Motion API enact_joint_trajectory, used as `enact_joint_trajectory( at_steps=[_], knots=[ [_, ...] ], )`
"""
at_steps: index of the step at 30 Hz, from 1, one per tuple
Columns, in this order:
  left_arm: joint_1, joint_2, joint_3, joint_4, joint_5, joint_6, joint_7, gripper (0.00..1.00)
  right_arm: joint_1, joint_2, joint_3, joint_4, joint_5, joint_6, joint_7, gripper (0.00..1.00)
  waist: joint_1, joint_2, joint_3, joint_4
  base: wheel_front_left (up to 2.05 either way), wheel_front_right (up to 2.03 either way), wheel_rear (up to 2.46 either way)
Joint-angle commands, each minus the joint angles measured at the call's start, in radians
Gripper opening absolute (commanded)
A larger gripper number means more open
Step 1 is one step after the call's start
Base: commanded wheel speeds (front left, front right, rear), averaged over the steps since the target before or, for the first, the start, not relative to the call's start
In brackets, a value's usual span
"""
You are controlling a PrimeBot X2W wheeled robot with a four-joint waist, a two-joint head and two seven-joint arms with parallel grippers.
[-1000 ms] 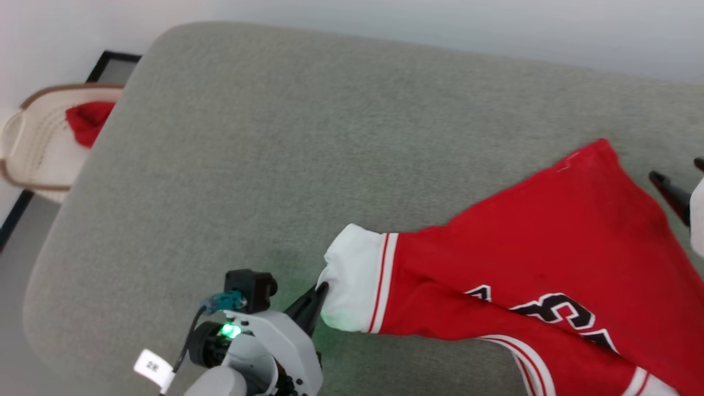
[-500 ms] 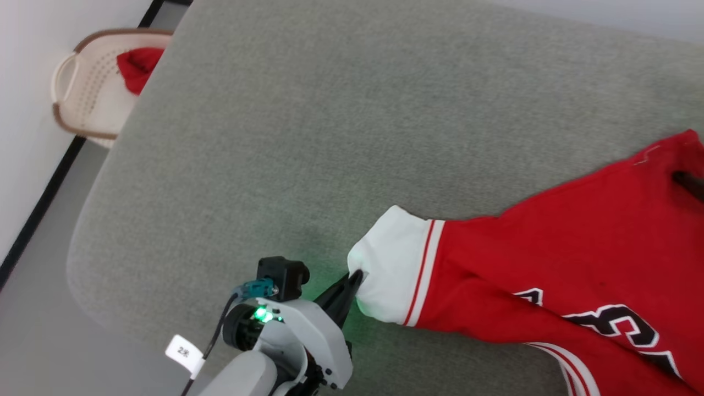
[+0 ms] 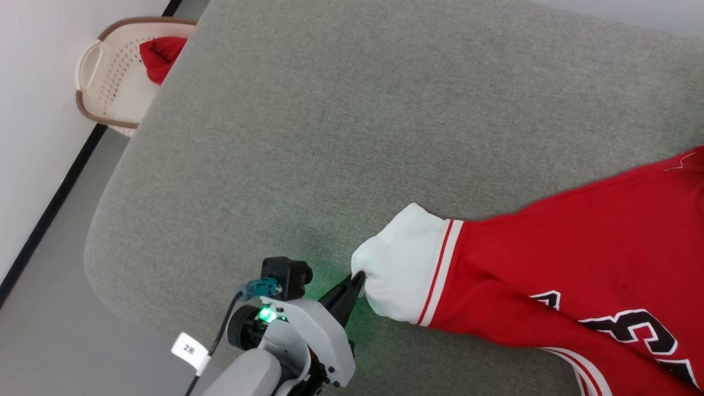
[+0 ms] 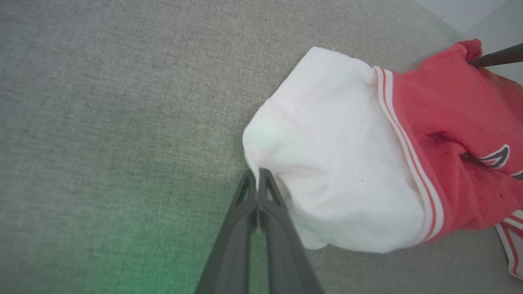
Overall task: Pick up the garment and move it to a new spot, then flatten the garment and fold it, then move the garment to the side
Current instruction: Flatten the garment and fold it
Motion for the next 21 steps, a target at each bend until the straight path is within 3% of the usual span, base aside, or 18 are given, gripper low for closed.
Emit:
enact_joint_trajectory(
  at_steps=[1,9,21],
  knots=[
    [-0.009,0.007,0.004,0.005,-0.007,0.002,0.002,0.0,0.032,0.012,0.023,0.048,-0.003,-0.001,0.021,0.0,0.0,-0.0001,-0.011,-0.012,0.0,0.0,0.0],
    [-0.05,0.059,0.011,-0.018,-0.028,-0.004,0.094,0.0,-0.054,0.063,0.008,0.081,-0.013,-0.001,-0.017,0.0,0.0,-0.0001,-0.067,-0.065,0.0,0.0,0.0],
    [-0.287,0.226,0.049,-0.089,-0.055,-0.042,0.373,0.0,-0.126,0.11,0.03,0.028,-0.003,-0.001,-0.144,0.0,0.0,-0.0001,-0.22,-0.184,0.0,0.0,0.0]
  ],
)
